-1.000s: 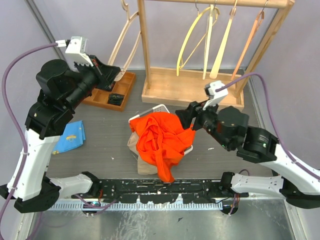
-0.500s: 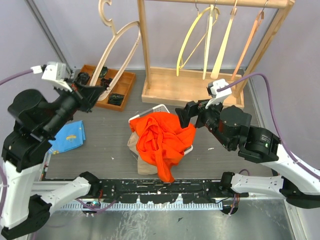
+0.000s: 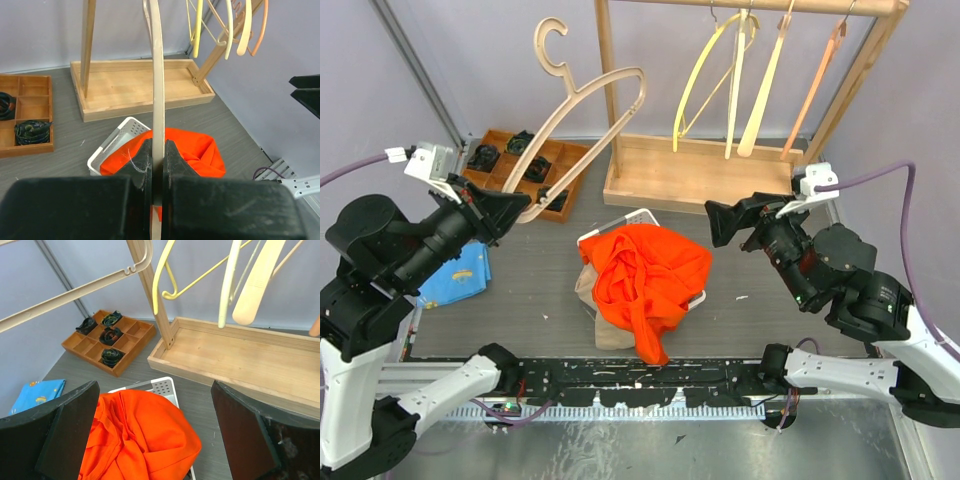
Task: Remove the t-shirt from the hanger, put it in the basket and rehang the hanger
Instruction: Place the hanger on the clothesline.
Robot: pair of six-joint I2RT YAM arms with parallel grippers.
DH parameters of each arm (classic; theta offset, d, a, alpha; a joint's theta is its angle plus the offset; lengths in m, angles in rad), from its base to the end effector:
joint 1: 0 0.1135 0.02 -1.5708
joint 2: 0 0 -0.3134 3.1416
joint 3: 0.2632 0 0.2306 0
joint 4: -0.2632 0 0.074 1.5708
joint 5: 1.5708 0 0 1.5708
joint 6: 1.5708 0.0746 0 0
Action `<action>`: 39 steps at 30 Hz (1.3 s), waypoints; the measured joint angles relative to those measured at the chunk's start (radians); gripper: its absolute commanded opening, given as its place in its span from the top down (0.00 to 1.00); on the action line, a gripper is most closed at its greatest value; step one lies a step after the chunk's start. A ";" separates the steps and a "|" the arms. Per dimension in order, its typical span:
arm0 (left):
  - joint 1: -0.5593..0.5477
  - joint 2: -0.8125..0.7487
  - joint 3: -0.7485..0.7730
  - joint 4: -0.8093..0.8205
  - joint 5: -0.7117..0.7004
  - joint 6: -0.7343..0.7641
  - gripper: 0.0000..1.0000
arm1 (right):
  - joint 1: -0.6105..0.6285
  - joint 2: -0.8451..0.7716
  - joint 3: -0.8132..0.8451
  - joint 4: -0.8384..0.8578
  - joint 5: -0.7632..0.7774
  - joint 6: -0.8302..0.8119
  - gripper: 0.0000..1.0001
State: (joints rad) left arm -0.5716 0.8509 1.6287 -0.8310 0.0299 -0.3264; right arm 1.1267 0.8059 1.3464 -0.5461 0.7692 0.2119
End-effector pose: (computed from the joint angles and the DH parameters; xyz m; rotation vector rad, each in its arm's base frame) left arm 0.0646 -0.0442 0.5402 0.2280 1.6563 -0.7106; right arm 0.0858 0.0595 0.5049 -0.1189 1.5877 0.4424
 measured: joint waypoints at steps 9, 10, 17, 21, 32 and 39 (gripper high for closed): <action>0.000 0.135 -0.014 0.094 -0.009 0.019 1.00 | 0.000 -0.016 0.020 -0.016 0.028 0.000 0.00; 0.000 0.163 -0.007 0.106 -0.010 0.027 1.00 | 0.000 -0.016 0.026 -0.020 0.032 0.000 0.00; 0.000 0.394 0.134 0.160 -0.009 0.112 1.00 | 0.000 -0.037 0.049 -0.063 0.063 0.004 0.00; 0.000 0.476 0.215 0.180 -0.009 0.168 1.00 | 0.000 -0.058 0.053 -0.070 0.082 0.004 0.00; 0.000 0.615 0.356 0.227 -0.004 0.235 1.00 | 0.000 -0.062 0.056 -0.076 0.099 0.004 0.00; 0.000 0.690 0.406 0.227 -0.011 0.249 1.00 | 0.000 -0.062 0.059 -0.076 0.099 0.009 0.00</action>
State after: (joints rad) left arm -0.5716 1.5410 2.0350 -0.6041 0.0193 -0.0769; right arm 1.1267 0.7437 1.4052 -0.6224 0.8684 0.2207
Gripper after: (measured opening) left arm 0.067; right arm 0.999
